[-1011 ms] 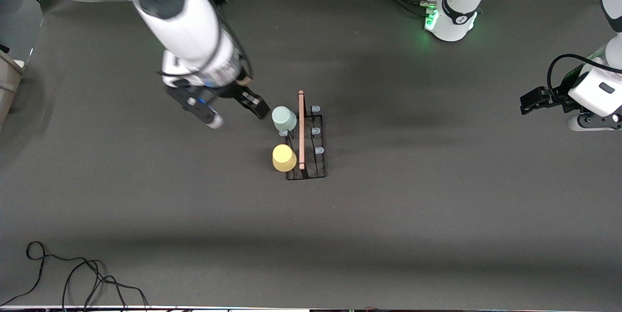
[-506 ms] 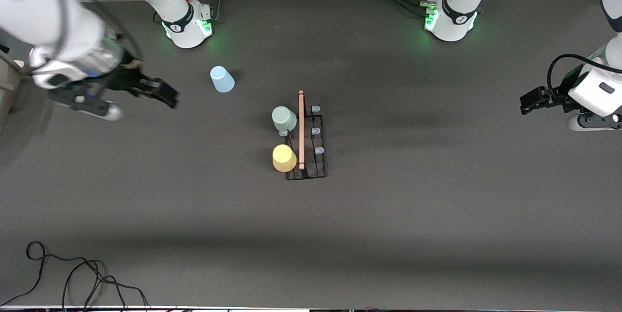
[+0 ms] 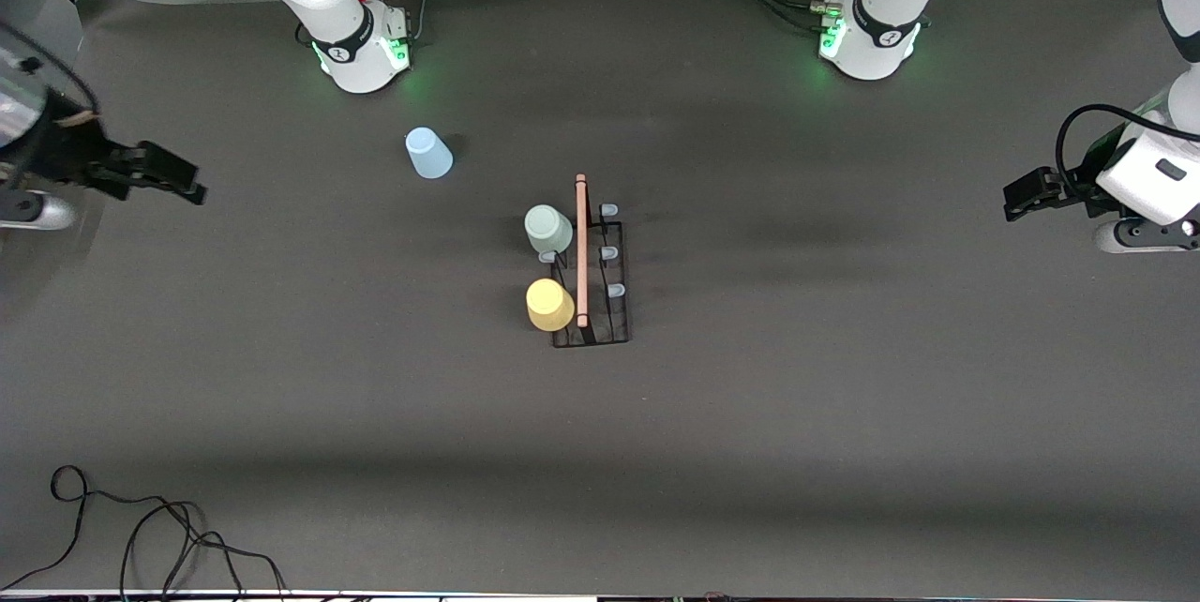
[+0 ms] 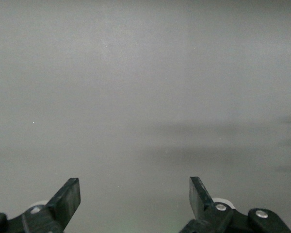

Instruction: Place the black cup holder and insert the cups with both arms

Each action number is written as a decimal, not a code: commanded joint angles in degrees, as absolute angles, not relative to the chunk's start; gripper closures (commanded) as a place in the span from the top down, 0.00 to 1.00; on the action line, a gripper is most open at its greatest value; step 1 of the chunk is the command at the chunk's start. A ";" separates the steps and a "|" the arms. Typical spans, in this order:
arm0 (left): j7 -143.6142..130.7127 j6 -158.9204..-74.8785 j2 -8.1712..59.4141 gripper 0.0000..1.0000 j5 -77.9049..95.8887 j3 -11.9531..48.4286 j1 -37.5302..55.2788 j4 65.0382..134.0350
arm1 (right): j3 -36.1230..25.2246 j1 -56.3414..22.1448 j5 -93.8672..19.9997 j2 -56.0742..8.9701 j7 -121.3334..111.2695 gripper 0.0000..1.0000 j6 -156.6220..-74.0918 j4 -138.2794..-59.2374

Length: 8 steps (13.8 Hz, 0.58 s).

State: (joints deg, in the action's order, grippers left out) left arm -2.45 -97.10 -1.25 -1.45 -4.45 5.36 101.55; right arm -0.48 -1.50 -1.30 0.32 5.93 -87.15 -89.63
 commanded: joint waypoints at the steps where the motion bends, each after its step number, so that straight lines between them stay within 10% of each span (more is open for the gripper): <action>1: -2.37 -96.24 -1.14 0.99 -1.23 -4.57 5.45 101.07 | -0.78 -0.70 1.93 1.49 -0.07 1.00 -88.15 -90.70; 8: -2.29 -96.94 -0.79 0.99 -1.49 -4.57 5.36 101.07 | -3.87 -1.32 1.05 1.05 -2.21 1.00 -89.03 -90.62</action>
State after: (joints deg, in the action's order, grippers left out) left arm -2.45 -97.13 -1.12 -1.45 -4.45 5.36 101.55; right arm -3.60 -0.49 0.50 0.31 -3.02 -88.24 -89.94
